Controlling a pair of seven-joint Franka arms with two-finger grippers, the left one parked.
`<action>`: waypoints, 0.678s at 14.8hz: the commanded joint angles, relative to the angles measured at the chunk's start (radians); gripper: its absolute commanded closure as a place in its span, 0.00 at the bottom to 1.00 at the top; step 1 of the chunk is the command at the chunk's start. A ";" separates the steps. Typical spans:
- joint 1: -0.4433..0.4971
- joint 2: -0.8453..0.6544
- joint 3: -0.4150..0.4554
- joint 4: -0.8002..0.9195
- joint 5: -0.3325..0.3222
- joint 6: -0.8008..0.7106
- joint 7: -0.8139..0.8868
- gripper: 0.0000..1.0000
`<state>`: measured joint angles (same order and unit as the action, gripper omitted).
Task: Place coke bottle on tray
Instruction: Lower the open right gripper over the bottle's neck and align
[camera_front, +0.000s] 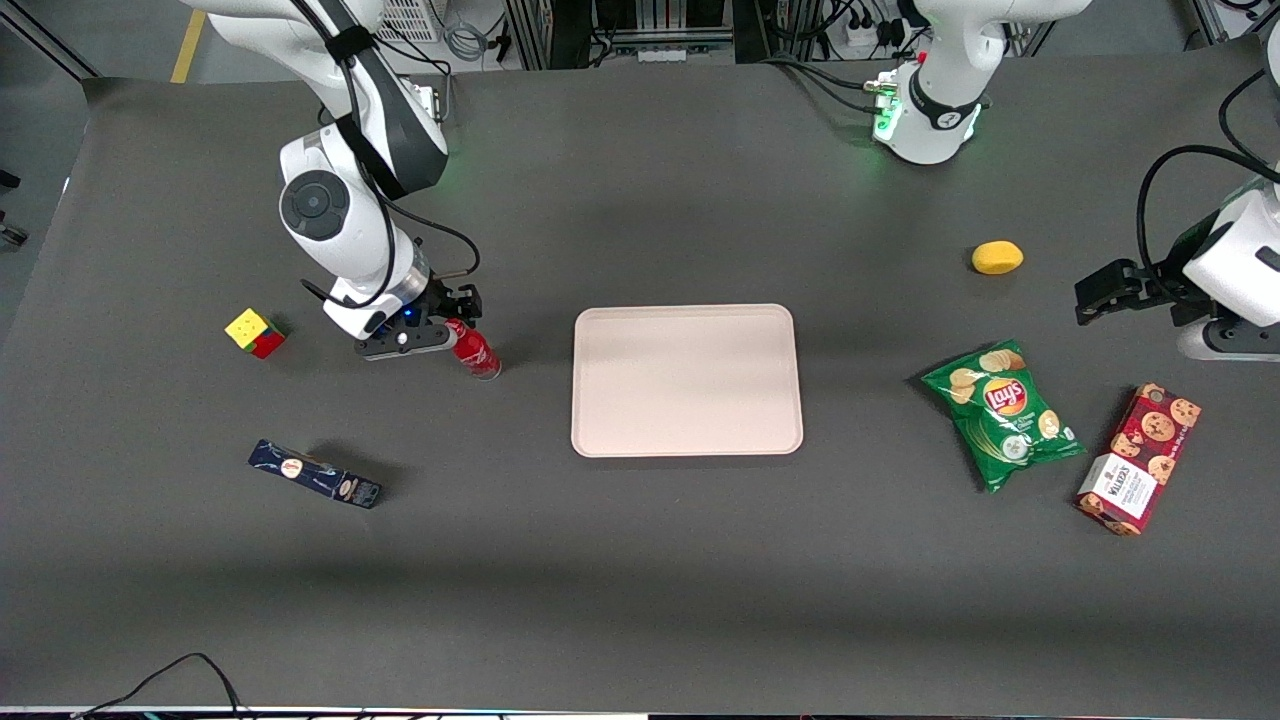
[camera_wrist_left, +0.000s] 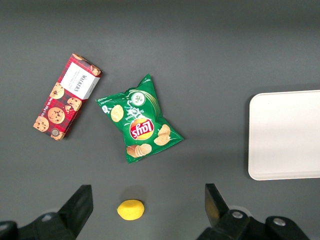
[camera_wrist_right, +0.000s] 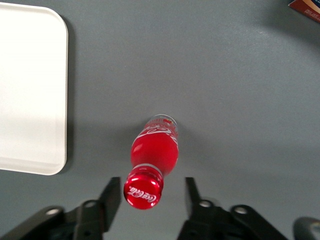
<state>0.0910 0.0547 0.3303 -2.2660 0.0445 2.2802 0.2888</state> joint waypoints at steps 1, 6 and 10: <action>-0.005 0.004 0.009 -0.003 -0.023 0.024 0.018 0.54; -0.005 0.020 0.009 0.003 -0.023 0.036 0.018 0.66; -0.004 0.020 0.009 0.005 -0.023 0.038 0.018 0.95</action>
<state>0.0908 0.0636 0.3318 -2.2651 0.0422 2.2979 0.2888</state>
